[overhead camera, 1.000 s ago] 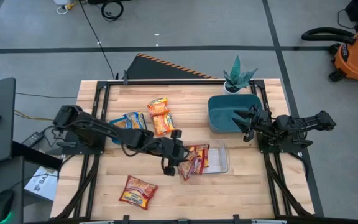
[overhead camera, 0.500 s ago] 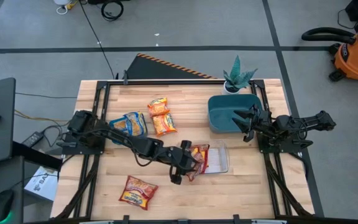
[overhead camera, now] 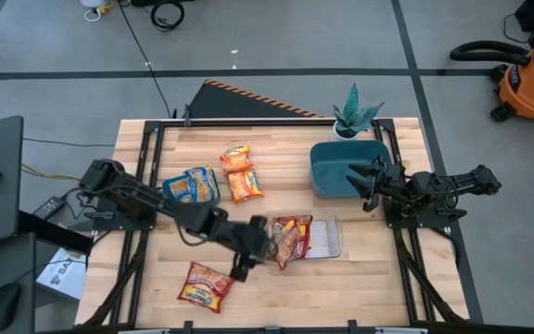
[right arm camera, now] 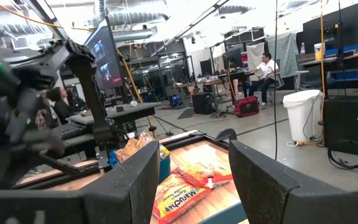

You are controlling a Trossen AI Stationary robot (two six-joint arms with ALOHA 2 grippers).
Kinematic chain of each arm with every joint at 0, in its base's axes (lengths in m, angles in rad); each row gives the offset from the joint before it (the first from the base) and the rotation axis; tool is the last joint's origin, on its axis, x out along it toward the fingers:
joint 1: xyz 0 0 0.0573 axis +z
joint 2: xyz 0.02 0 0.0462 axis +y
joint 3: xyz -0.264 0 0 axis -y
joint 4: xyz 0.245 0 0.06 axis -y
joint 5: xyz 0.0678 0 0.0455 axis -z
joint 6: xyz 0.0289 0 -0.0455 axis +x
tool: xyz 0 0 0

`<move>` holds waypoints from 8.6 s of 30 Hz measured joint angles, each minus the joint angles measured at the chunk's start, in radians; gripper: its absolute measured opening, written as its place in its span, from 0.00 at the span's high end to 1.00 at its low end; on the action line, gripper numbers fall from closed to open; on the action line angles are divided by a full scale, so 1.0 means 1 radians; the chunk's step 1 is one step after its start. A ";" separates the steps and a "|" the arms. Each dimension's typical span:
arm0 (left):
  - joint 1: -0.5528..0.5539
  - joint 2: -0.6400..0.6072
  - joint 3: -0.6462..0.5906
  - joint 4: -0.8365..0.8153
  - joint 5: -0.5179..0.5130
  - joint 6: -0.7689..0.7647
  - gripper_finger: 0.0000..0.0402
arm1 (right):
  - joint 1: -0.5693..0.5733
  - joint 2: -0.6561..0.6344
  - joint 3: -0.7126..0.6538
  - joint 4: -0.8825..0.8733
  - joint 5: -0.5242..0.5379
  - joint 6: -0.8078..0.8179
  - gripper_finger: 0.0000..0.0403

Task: Sort Maruchan noodles
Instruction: Put the red noodle pack into the transparent bin, then put the noodle pack into the green bin

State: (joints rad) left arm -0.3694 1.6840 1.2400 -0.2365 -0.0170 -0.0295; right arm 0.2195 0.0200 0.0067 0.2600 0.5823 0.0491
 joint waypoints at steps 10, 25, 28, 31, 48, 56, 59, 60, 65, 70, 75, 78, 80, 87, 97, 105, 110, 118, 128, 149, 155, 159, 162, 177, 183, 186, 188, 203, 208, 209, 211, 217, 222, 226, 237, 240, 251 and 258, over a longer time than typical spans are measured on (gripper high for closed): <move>-0.103 0.064 -0.007 -0.274 0.042 -0.454 0.59 | 0.000 0.000 0.000 0.000 0.000 0.000 0.51; -0.109 0.214 -0.005 -0.278 0.236 -0.429 0.59 | 0.000 0.000 0.000 0.000 0.000 0.000 0.51; -0.096 0.216 -0.005 -0.280 0.277 -0.384 0.59 | 0.000 0.000 0.000 0.000 0.000 0.000 0.51; -0.083 0.216 -0.005 -0.284 0.292 -0.350 0.59 | 0.000 0.000 0.000 0.000 0.000 0.000 0.51; -0.018 0.282 -0.005 -0.270 0.471 -0.189 0.62 | 0.000 0.000 0.000 0.000 0.000 0.000 0.51; -0.014 0.282 -0.005 -0.283 0.502 -0.139 0.76 | 0.000 0.000 0.000 0.001 0.000 0.000 0.51; -0.013 0.282 -0.005 -0.287 0.513 -0.121 0.82 | 0.000 0.000 0.000 0.000 0.000 0.000 0.51; -0.013 0.282 -0.005 -0.287 0.512 -0.114 0.84 | 0.000 0.000 0.000 0.000 0.000 0.000 0.51; -0.008 0.282 -0.005 -0.301 0.512 -0.089 0.97 | 0.000 0.000 0.000 0.000 0.000 0.000 0.51; 0.009 0.259 -0.001 -0.338 0.514 -0.095 0.99 | 0.000 0.000 0.000 0.000 0.000 0.000 0.51; 0.029 0.178 0.053 -0.393 0.517 -0.097 0.99 | 0.000 0.000 0.000 0.001 0.000 0.000 0.51; 0.035 0.112 0.091 -0.413 0.507 -0.097 0.99 | 0.000 0.000 0.000 0.000 0.000 0.000 0.51; 0.037 0.067 0.115 -0.432 0.477 -0.095 0.99 | 0.000 0.000 0.000 0.000 0.000 0.000 0.51; 0.037 -0.070 0.169 -0.452 0.366 -0.071 1.00 | 0.000 0.000 0.000 0.000 0.000 0.000 0.51; 0.067 -0.138 0.313 -0.394 0.248 0.114 1.00 | 0.000 0.000 0.000 0.000 0.000 0.000 0.51; 0.128 -0.134 0.341 -0.038 0.194 0.333 1.00 | 0.000 0.000 0.000 0.000 0.000 0.000 0.51; 0.200 -0.067 0.338 0.126 0.171 0.363 1.00 | 0.000 0.000 0.000 0.000 0.000 0.000 0.51; 0.299 0.093 0.336 0.317 0.232 0.354 1.00 | 0.000 0.000 0.000 0.000 0.000 0.000 0.51; 0.363 0.216 0.336 0.448 0.404 0.249 0.99 | 0.000 0.000 0.000 0.000 -0.004 0.000 0.51; 0.326 0.390 0.336 0.610 0.445 0.214 0.99 | 0.000 0.000 0.000 0.000 -0.002 0.000 0.51; 0.358 0.430 0.336 0.618 0.444 0.161 0.98 | 0.000 0.000 0.000 0.000 0.000 0.000 0.51; 0.384 0.427 0.337 0.554 0.433 0.092 0.98 | 0.000 0.000 0.000 0.000 0.000 0.000 0.51; 0.400 0.427 0.336 0.460 0.410 0.076 0.95 | 0.000 0.000 0.000 0.000 0.000 0.000 0.51; 0.459 0.275 0.406 -0.113 0.305 0.229 0.69 | 0.000 0.000 0.000 0.000 0.000 0.000 0.51; 0.464 0.234 0.401 -0.347 0.267 0.231 0.71 | 0.000 0.000 0.000 0.001 -0.002 0.000 0.51; 0.431 0.200 0.355 -0.395 0.226 0.235 0.71 | 0.000 0.000 0.000 0.000 -0.003 0.000 0.51; 0.411 0.164 0.312 -0.395 0.225 0.224 0.71 | 0.000 0.000 0.000 0.002 -0.003 0.000 0.51; 0.185 -0.312 -0.141 -0.166 0.064 -0.022 0.71 | 0.000 0.000 0.000 0.000 -0.007 0.000 0.51; 0.050 -0.452 -0.353 -0.025 0.039 -0.061 0.71 | 0.000 0.000 0.000 0.003 -0.007 0.000 0.51; 0.027 -0.476 -0.392 0.021 0.017 -0.063 0.71 | 0.000 0.000 0.000 0.002 -0.006 0.000 0.51; -0.010 -0.520 -0.461 0.093 -0.057 -0.065 0.71 | 0.000 0.000 0.000 0.001 -0.007 0.000 0.51; -0.045 -0.627 -0.593 0.168 -0.362 -0.005 0.71 | 0.000 -0.001 0.000 0.117 -0.003 0.001 0.51; -0.035 -0.716 -0.735 0.420 -0.479 0.168 0.71 | 0.000 -0.001 0.000 0.181 -0.002 0.005 0.51; -0.002 -0.840 -0.878 0.627 -0.528 0.316 0.71 | 0.000 -0.001 0.000 0.213 -0.002 0.062 0.51; 0.173 -1.175 -1.119 0.841 -0.399 0.339 0.71 | 0.000 0.001 0.000 0.314 0.025 0.027 0.51; 0.179 -1.189 -1.120 0.799 -0.352 0.324 0.71 | -0.001 0.006 0.000 0.332 0.025 0.056 0.51; 0.179 -1.188 -1.120 0.855 -0.327 0.329 0.71 | -0.069 0.227 0.145 0.275 -0.016 0.093 0.51; 0.179 -1.188 -1.120 0.846 -0.326 0.375 0.71 | -0.163 0.512 0.238 0.268 -0.066 0.191 0.51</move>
State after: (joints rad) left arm -0.1909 0.4965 0.1204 0.6092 -0.3432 0.3459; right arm 0.0562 0.5320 0.2445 0.5282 0.5163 0.2396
